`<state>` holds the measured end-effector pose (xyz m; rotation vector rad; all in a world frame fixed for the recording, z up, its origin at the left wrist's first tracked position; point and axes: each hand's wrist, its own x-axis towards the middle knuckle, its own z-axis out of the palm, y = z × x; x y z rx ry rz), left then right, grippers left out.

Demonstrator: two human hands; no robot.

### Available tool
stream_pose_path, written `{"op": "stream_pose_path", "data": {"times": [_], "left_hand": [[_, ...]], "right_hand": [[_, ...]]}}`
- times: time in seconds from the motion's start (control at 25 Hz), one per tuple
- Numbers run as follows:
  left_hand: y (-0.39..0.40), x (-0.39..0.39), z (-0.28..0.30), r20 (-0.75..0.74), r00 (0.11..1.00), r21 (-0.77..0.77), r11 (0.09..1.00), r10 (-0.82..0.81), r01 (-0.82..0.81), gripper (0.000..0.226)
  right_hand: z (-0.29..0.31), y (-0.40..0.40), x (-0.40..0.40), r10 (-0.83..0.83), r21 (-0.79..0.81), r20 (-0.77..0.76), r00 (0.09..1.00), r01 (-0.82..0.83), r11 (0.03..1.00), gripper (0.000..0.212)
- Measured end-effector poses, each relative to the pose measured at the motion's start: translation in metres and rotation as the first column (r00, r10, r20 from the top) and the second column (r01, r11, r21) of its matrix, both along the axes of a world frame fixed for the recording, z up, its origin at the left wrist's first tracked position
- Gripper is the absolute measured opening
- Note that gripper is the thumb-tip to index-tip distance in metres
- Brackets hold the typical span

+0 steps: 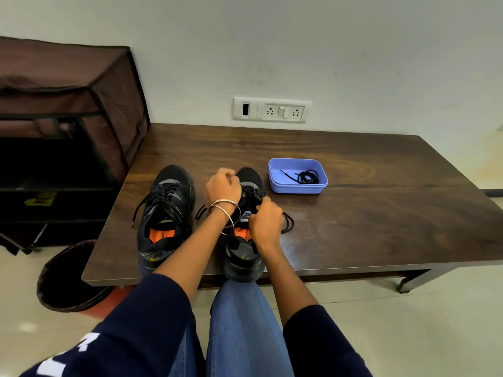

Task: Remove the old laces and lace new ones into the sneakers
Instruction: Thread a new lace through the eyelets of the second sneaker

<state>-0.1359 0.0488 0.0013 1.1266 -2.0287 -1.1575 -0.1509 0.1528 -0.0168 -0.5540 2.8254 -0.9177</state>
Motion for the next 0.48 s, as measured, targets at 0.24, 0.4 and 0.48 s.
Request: {"op": "stream_pose_path", "data": {"times": [0.24, 0.4, 0.48], "left_hand": [[0.013, -0.006, 0.015, 0.740, 0.657, -0.463, 0.602, -0.141, 0.651, 0.026], [0.018, -0.006, 0.013, 0.686, 0.712, -0.498, 0.614, -0.152, 0.612, 0.024], [0.010, -0.003, 0.007, 0.436, 0.853, -0.355, 0.815, -0.288, 0.457, 0.017]], "right_hand": [[0.000, 0.004, 0.003, -0.015, -0.038, -0.037, 0.999, 0.014, 0.999, 0.023], [-0.001, 0.004, 0.003, -0.013, -0.056, -0.051, 0.999, 0.010, 0.998, 0.021], [-0.003, 0.002, 0.002, -0.021, -0.030, -0.058, 0.998, 0.020, 0.999, 0.021]]}}
